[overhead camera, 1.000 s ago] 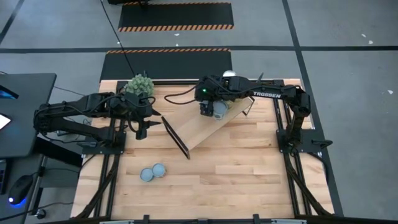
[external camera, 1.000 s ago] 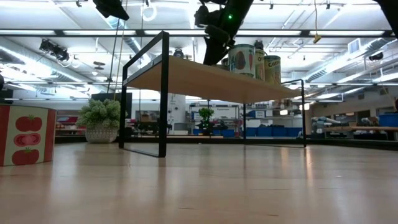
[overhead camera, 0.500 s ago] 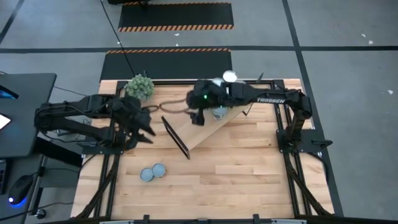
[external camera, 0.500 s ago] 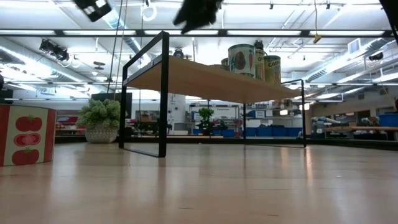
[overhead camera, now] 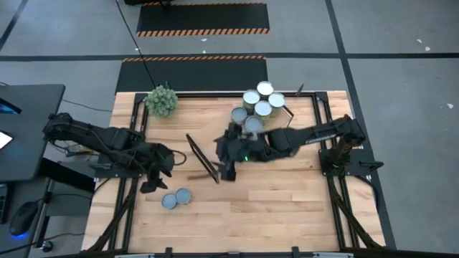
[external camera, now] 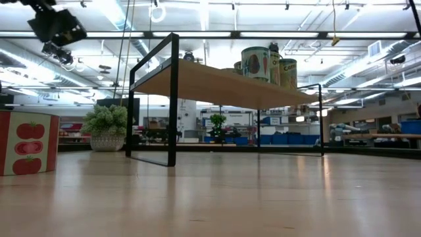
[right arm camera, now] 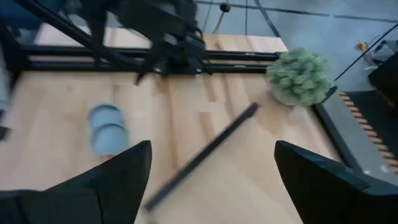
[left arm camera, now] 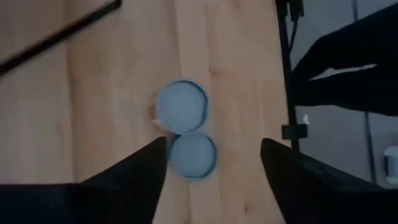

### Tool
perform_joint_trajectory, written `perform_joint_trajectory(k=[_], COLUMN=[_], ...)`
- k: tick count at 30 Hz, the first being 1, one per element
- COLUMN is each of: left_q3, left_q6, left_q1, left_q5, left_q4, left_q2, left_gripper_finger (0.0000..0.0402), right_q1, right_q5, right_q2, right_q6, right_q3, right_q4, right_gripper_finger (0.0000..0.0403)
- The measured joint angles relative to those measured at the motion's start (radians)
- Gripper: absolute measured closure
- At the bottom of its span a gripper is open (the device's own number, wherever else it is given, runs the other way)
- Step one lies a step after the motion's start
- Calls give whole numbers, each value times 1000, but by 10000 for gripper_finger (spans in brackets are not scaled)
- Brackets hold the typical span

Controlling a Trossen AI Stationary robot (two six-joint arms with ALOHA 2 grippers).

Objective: Pick and place cans onto a shelf
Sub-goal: Put the canned tomatoes on the shelf

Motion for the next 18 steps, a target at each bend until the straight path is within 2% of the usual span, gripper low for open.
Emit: perform_joint_trajectory(k=[3, 6, 12, 18], left_q3=[-2, 26, 107, 129], left_q6=[-43, -70, -189, -324], left_q1=[-30, -62, -143, -234], left_q5=[-6, -66, -199, -224], left_q4=[48, 41, 52, 46], left_q2=[14, 33, 73, 110], left_gripper_finger=[106, 95, 110, 118], right_q1=[66, 126, 244, 355], right_q5=[42, 61, 61, 121], right_q2=[0, 0, 0, 30], right_q6=[97, 209, 441, 582], right_q3=[0, 0, -2, -8], right_q4=[-2, -4, -22, -37], right_gripper_finger=[55, 55, 55, 55])
